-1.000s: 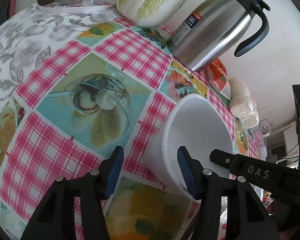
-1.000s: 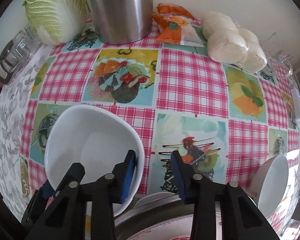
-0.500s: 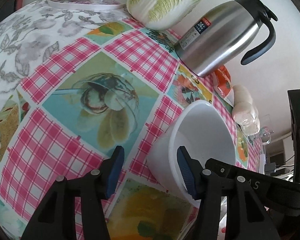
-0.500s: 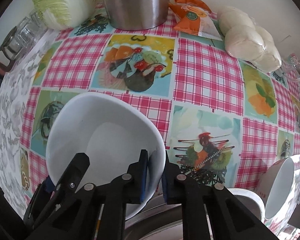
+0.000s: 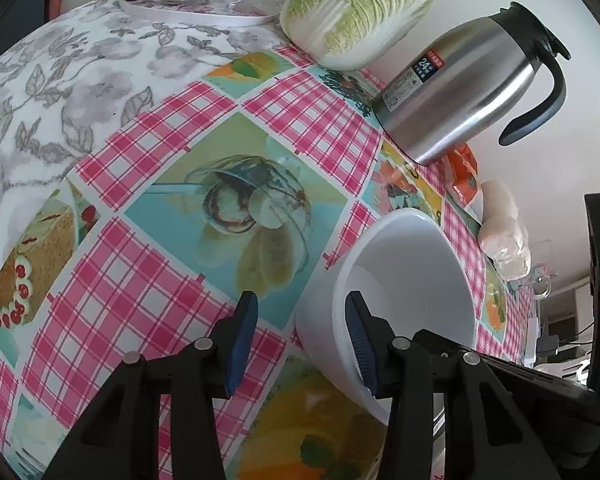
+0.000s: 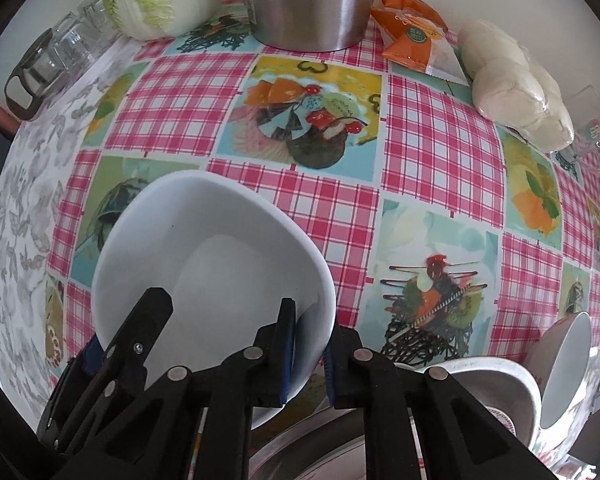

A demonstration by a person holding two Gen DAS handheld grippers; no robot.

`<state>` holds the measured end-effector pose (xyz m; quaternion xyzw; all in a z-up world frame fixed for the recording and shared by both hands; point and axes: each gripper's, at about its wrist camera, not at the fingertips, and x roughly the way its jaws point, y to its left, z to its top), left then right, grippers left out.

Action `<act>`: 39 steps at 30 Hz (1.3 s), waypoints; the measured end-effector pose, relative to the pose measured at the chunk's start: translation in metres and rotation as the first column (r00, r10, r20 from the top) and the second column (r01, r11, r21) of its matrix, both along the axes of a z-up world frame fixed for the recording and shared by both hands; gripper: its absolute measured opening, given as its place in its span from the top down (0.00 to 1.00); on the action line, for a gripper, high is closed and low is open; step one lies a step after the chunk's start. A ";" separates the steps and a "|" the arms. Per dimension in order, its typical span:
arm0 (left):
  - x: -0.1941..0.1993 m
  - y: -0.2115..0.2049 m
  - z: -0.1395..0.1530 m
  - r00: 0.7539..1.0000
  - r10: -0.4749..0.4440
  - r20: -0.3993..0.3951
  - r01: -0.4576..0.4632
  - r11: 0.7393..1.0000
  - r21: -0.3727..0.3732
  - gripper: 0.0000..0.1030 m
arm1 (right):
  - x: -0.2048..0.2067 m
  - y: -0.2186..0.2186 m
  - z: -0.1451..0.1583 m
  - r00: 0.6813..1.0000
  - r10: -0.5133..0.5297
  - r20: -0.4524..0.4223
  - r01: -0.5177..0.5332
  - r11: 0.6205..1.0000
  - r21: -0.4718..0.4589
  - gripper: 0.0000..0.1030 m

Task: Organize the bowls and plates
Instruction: 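Grasp the white square bowl rim with the right gripper while the left grasps it too, then lift the white square bowl with both grippers and carry it toward the tray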

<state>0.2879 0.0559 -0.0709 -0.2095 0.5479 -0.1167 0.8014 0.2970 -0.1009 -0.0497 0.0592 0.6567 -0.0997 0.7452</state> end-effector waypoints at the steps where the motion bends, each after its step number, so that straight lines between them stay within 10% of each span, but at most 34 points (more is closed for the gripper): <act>1: 0.000 0.000 -0.001 1.000 0.001 -0.003 -0.001 1.000 0.004 0.54 | 0.000 0.001 0.000 1.000 -0.001 0.000 0.001 1.000 -0.001 0.86; 10: -0.002 0.002 -0.003 1.000 -0.016 -0.010 0.016 0.998 -0.053 0.75 | -0.002 0.007 0.002 1.000 -0.001 -0.003 0.001 1.000 -0.001 0.86; 26: -0.013 0.019 0.010 0.999 -0.003 -0.033 0.000 0.996 -0.091 0.76 | -0.020 0.024 0.012 1.000 -0.007 0.008 0.007 1.000 0.004 0.87; 39: -0.041 0.026 0.067 0.997 -0.008 0.072 0.017 0.993 -0.121 0.76 | -0.042 0.034 0.080 0.995 0.026 0.093 -0.023 0.999 -0.033 0.86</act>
